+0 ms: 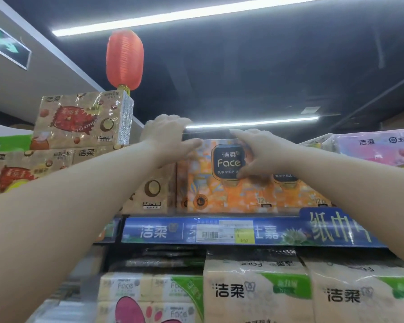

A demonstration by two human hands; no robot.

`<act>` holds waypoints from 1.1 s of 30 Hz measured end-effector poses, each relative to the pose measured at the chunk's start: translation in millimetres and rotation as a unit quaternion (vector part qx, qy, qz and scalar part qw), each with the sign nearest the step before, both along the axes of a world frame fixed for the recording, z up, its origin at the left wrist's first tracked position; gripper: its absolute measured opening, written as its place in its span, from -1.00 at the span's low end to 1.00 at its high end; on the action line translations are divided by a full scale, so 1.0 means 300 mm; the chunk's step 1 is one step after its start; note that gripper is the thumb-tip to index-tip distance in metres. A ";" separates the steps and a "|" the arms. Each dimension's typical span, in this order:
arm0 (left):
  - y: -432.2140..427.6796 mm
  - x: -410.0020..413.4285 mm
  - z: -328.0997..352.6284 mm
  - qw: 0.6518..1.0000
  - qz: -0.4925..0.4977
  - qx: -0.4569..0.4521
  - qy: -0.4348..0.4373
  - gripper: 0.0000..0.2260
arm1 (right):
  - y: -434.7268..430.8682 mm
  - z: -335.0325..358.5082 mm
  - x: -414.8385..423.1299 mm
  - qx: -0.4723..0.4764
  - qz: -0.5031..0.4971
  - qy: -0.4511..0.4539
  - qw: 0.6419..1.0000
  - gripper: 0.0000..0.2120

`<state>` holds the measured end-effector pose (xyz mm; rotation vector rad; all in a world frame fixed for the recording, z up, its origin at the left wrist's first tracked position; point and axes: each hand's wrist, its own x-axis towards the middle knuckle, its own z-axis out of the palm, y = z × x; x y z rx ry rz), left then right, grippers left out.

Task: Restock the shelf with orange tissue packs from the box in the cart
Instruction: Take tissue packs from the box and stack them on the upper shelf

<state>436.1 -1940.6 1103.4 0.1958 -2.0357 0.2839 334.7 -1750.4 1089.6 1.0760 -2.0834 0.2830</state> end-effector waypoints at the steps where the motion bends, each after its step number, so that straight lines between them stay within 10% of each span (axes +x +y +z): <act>1: -0.040 0.011 -0.009 1.000 0.012 0.025 -0.009 -0.47 | -0.009 0.000 0.002 -0.003 -0.007 0.004 1.000 -0.07; 7: -0.173 0.046 -0.082 0.992 0.036 0.095 -0.076 -0.13 | -0.099 -0.021 0.025 -0.015 0.011 0.040 0.999 -0.20; 33: -0.142 0.010 -0.145 0.988 0.079 0.107 -0.073 -0.08 | -0.148 -0.050 0.055 -0.002 -0.116 0.059 0.992 -0.11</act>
